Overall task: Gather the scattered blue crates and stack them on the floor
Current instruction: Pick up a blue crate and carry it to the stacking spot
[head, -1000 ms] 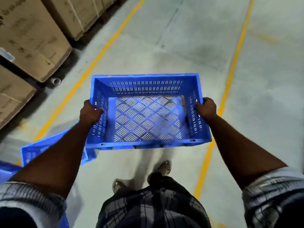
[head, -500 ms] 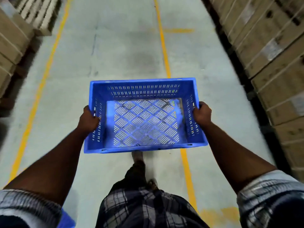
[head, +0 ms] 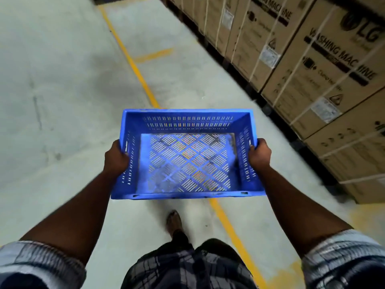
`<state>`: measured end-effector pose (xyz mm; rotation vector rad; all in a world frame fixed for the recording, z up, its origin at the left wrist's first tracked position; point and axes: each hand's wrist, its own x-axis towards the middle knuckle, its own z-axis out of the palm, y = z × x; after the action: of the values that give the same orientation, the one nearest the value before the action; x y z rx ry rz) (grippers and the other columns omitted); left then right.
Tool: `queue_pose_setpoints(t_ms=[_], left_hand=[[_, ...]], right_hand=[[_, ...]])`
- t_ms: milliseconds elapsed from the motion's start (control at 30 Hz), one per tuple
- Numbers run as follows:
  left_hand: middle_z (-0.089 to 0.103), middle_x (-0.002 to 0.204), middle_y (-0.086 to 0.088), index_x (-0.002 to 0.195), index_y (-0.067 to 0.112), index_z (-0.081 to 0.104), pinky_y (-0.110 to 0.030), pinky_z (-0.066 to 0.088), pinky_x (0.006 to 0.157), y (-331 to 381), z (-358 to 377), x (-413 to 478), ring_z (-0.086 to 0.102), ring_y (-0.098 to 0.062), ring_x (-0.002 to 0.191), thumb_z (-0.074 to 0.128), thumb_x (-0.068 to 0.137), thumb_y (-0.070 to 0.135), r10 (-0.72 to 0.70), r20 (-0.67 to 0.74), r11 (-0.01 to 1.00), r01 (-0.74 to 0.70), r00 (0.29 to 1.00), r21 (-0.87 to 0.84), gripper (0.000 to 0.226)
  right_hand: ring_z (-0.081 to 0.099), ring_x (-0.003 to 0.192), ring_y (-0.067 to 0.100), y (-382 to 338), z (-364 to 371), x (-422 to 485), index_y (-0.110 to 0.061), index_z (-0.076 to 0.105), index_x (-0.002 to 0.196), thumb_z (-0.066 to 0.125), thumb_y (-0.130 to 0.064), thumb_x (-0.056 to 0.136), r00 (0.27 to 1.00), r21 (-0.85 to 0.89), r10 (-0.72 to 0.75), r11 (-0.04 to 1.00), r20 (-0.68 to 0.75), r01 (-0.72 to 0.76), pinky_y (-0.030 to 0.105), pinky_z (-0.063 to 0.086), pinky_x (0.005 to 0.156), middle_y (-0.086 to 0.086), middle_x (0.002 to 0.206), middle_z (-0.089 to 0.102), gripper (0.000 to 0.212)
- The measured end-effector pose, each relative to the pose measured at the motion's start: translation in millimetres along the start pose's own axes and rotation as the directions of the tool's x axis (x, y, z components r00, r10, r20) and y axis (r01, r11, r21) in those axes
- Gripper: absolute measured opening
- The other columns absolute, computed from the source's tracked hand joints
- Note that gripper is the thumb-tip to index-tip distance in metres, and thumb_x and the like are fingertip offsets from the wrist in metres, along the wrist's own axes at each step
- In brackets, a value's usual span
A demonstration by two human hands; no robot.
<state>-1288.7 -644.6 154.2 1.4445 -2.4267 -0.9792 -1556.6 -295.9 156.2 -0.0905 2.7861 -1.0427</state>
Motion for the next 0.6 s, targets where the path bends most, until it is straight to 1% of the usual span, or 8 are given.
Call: queue_pose_setpoints(t_ms=[100,167,267,367,433,600], left_hand=[[0.061,0.119,-0.025,0.125,0.006,0.049,-0.043,0.044,0.089,35.7,15.9,49.6,0.057,-0.045,0.109,0.048,0.085,0.0,0.052,0.007,0.998,-0.052,0.999,0.018,0.04],[0.062,0.118,-0.025,0.124,0.007,0.049,-0.044,0.044,0.088,59.1,29.0,76.6,0.057,-0.046,0.108,0.047,0.084,0.0,0.096,0.05,0.995,-0.097,0.994,0.021,0.04],[0.062,0.12,-0.024,0.127,0.008,0.048,-0.045,0.044,0.089,94.0,50.1,116.5,0.057,-0.046,0.109,0.047,0.083,-0.002,0.19,0.089,0.981,-0.194,0.978,0.03,0.046],[0.063,0.119,-0.023,0.127,0.011,0.05,-0.046,0.045,0.09,128.6,80.3,153.0,0.058,-0.045,0.109,0.047,0.083,-0.001,0.239,0.132,0.968,-0.246,0.962,0.043,0.046],[0.065,0.116,-0.022,0.124,0.013,0.051,-0.045,0.046,0.088,151.1,101.6,173.9,0.06,-0.044,0.107,0.048,0.082,0.0,0.261,0.165,0.961,-0.273,0.951,0.052,0.044],[0.067,0.104,-0.023,0.117,0.011,0.051,-0.045,0.049,0.078,226.7,153.7,226.3,0.063,-0.046,0.096,0.048,0.082,-0.002,0.37,0.21,0.918,-0.39,0.905,0.064,0.038]], right_hand=[[0.059,0.101,0.046,-1.8,-2.7,28.7,0.005,0.053,0.111,0.05,-0.004,0.091,0.996,0.006,0.051,0.999,-0.073,-0.05,0.043,0.044,0.082,0.03,0.108,0.063,0.023],[0.059,0.101,0.046,2.5,-7.7,45.4,0.004,0.053,0.112,0.049,-0.005,0.091,0.989,0.01,0.1,0.995,-0.107,-0.1,0.042,0.044,0.082,0.03,0.108,0.063,0.023],[0.059,0.1,0.046,6.8,-12.7,72.5,0.003,0.053,0.112,0.048,-0.006,0.092,0.974,0.029,0.162,0.987,-0.158,-0.159,0.041,0.044,0.08,0.03,0.108,0.063,0.022],[0.059,0.098,0.046,18.4,-14.5,101.6,0.003,0.053,0.111,0.048,-0.006,0.093,0.953,0.034,0.223,0.975,-0.206,-0.221,0.042,0.045,0.079,0.03,0.106,0.063,0.021],[0.059,0.096,0.047,30.1,-15.0,119.1,0.004,0.053,0.11,0.048,-0.006,0.093,0.944,0.027,0.238,0.971,-0.228,-0.238,0.042,0.044,0.078,0.03,0.104,0.063,0.02],[0.058,0.092,0.048,49.2,-25.8,184.9,0.004,0.052,0.107,0.048,-0.006,0.093,0.922,0.048,0.265,0.964,-0.281,-0.263,0.043,0.044,0.074,0.031,0.099,0.063,0.017]])
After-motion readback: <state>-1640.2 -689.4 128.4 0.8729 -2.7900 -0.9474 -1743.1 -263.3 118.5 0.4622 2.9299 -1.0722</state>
